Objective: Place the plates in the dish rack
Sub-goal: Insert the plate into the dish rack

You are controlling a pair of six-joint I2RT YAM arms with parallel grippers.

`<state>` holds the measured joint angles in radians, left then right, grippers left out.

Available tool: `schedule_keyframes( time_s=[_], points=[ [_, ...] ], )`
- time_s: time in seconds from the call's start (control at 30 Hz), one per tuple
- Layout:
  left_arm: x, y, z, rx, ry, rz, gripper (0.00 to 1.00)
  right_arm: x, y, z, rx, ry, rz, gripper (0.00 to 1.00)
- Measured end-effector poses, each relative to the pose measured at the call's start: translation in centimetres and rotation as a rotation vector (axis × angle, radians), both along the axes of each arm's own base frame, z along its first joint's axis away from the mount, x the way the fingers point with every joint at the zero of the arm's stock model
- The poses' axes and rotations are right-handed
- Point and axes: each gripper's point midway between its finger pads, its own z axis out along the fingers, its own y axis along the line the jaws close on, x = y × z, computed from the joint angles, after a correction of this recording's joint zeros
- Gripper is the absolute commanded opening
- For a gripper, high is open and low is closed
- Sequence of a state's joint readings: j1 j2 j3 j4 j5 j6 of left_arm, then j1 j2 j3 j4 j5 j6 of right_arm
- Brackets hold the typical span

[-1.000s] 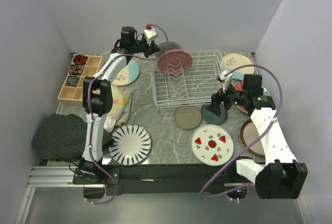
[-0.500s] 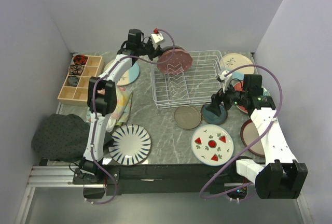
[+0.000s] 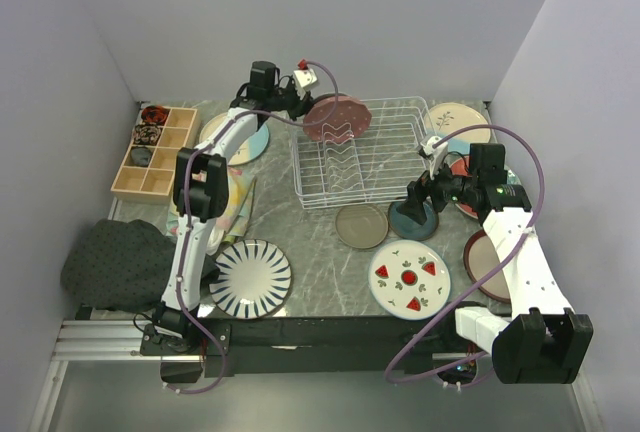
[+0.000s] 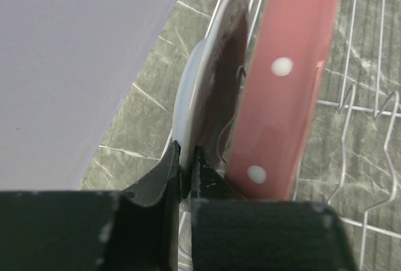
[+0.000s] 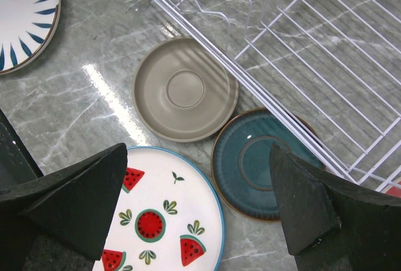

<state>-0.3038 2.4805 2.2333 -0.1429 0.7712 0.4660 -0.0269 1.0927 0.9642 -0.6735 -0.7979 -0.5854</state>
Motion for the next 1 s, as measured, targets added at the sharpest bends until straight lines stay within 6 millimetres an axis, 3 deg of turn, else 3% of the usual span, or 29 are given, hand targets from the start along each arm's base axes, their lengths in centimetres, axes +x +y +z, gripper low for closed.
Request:
schedule_keyframes(
  time_s=[0.17,0.7,1.0],
  points=[
    [0.4,0.0,-0.3,-0.008,-0.002,0.013,0.24,0.0,0.0,0.0,0.000,0.000,0.000,1.00],
    [1.7,-0.2,1.9,-0.072,-0.069,0.040,0.47,0.0,0.0,0.0,0.000,0.000,0.000,1.00],
    [2.6,1.7,2.9,-0.184,0.019,0.127,0.60,0.0,0.0,0.0,-0.001,-0.002,0.002,1.00]
  ],
)
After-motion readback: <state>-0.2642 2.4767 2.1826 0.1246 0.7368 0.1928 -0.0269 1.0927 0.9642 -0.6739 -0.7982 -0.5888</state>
